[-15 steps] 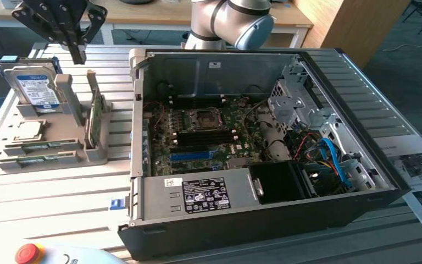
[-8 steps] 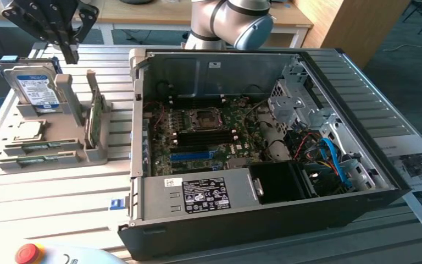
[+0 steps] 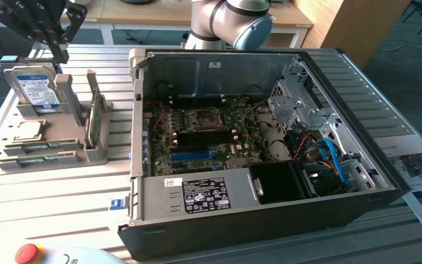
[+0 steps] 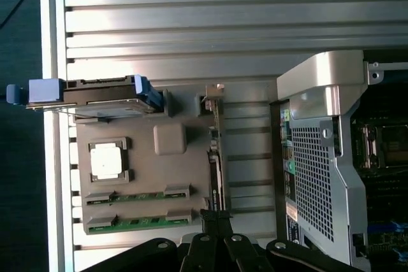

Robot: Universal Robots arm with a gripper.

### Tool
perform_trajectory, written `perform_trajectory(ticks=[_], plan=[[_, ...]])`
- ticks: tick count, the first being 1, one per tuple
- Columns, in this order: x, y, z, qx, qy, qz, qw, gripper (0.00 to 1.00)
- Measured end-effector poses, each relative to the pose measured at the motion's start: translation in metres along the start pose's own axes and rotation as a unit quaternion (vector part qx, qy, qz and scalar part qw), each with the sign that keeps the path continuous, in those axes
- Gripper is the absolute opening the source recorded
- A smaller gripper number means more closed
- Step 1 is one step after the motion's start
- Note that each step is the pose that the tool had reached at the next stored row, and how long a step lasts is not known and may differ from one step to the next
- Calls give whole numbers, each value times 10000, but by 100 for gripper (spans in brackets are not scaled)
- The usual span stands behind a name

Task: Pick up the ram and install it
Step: 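Reach for the ram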

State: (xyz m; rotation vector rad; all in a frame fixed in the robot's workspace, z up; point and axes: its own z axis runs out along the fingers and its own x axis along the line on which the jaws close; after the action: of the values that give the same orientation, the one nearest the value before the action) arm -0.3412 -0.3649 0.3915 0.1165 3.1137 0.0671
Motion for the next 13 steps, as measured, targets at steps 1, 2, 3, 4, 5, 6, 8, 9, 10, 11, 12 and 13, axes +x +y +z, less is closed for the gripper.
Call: perform_trajectory(ticks=[1, 2, 3, 4, 5, 6, 8, 9, 10, 11, 12, 13], plan=[[21, 0, 0, 0, 0, 0, 10000, 10], [41, 0, -1, 0, 0, 0, 10000, 10], [61, 0, -1, 0, 0, 0, 10000, 10], [83, 0, -1, 0, 0, 0, 10000, 10], [103, 1, -2, 0, 0, 0, 10000, 10], [125, 1, -3, 0, 0, 0, 10000, 10], [167, 2, -3, 0, 0, 1, 10000, 10], [189, 2, -4, 0, 0, 0, 10000, 10], [210, 2, -4, 0, 0, 0, 10000, 10], [230, 2, -4, 0, 0, 0, 10000, 10], [251, 3, -5, 0, 0, 0, 10000, 10], [271, 3, -6, 0, 0, 0, 10000, 10]])
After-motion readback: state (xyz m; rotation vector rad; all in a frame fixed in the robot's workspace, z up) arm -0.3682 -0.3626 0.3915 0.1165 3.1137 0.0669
